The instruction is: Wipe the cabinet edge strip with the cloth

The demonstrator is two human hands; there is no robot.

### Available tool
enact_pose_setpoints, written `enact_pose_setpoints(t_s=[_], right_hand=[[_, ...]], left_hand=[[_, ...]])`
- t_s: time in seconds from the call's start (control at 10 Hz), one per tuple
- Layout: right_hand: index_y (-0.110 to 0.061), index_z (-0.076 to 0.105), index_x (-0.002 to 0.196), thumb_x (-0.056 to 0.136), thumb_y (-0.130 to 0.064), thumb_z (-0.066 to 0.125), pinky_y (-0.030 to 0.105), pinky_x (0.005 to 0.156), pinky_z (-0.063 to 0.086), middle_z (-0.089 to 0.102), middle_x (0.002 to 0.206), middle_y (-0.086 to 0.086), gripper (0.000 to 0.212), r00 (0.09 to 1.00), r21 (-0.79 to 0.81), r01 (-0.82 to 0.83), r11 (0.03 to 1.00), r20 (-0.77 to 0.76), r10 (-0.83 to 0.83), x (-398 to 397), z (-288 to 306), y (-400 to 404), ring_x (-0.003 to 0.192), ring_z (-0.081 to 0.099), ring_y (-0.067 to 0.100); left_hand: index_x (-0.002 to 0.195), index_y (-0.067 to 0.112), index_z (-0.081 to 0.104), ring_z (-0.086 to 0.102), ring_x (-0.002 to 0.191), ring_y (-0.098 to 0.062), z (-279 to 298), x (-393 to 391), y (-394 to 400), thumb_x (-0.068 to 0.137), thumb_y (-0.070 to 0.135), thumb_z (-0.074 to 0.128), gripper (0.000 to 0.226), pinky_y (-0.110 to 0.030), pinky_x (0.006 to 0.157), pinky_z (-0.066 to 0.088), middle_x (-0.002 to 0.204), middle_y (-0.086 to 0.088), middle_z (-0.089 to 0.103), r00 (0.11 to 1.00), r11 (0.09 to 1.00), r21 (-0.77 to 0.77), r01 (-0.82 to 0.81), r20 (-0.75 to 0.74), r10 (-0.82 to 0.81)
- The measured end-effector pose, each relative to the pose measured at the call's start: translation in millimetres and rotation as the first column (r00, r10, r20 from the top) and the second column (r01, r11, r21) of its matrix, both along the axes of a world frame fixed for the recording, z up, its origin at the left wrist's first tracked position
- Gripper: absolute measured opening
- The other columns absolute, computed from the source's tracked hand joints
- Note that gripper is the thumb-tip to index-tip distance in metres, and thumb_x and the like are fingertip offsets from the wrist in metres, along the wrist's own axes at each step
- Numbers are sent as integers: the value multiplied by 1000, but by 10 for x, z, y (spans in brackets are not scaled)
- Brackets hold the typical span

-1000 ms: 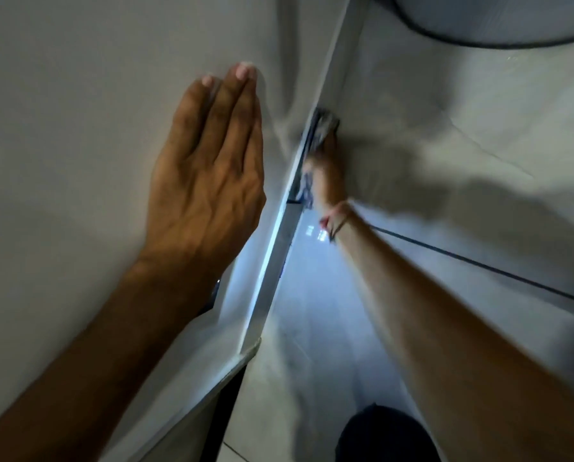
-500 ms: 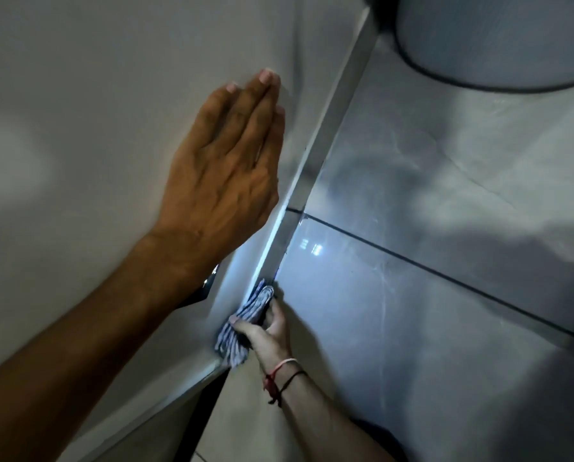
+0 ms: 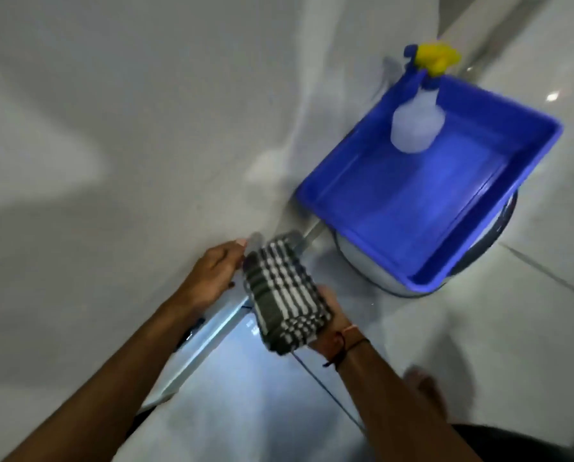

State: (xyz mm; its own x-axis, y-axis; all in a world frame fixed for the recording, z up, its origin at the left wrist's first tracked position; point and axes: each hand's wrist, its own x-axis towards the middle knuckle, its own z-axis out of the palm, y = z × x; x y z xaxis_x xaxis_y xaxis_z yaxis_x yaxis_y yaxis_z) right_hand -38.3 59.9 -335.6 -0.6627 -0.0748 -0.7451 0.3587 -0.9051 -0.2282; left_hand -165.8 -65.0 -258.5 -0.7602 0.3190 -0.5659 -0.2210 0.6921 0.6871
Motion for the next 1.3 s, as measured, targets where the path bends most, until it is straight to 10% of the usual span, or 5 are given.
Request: enact_pose_setpoints(t_s=[0.3, 0.5, 0.8, 1.2, 1.3], right_hand=[[-11, 74, 69, 92, -36, 43, 32, 70, 52, 71, 76, 10, 46, 942, 263, -337, 904, 98, 322, -380, 1376, 1680, 68, 69, 23], [-6, 63, 136, 95, -48, 56, 59, 117, 39, 66, 135, 23, 59, 749, 393, -649, 652, 177, 639, -566, 1661, 2134, 130, 59, 42], [-11, 59, 126, 88, -13, 69, 41, 102, 50, 66, 130, 16, 40, 457, 690, -722, -52, 532, 713, -993, 832, 2375, 113, 61, 29], [-15, 60, 117, 90, -8, 62, 22, 69, 48, 68, 97, 1, 28, 411, 690, -724, 18, 409, 815, -915, 718, 2442, 91, 65, 17], [-15, 60, 119, 90, -2, 65, 21, 80, 52, 68, 118, 7, 33, 387, 717, -696, 37, 331, 861, -547, 1374, 2638, 107, 64, 21]], left_hand=[[102, 20, 82, 80, 82, -17, 728, 406, 987, 98, 43, 68, 27, -32, 70, 63, 96, -4, 80, 728, 807, 288, -516, 644, 236], [129, 3, 61, 69, 92, -30, 935, 526, 1547, 96, -2, 69, 34, -40, 75, 59, 110, -15, 68, 738, 761, 287, -582, 580, 345], [127, 5, 60, 68, 116, -41, 170, 545, 2156, 93, 4, 76, 38, -54, 101, 56, 125, -22, 70, 709, 734, 45, -678, 307, 636], [147, 11, 45, 65, 122, -29, 155, 742, 2474, 100, 11, 65, 51, -13, 75, 52, 134, -14, 64, 836, 844, -20, -536, 128, 534], [157, 4, 33, 42, 147, -32, 782, 884, 2257, 105, 22, 61, 62, -19, 107, 42, 159, -17, 42, 878, 876, -69, -478, -76, 473]])
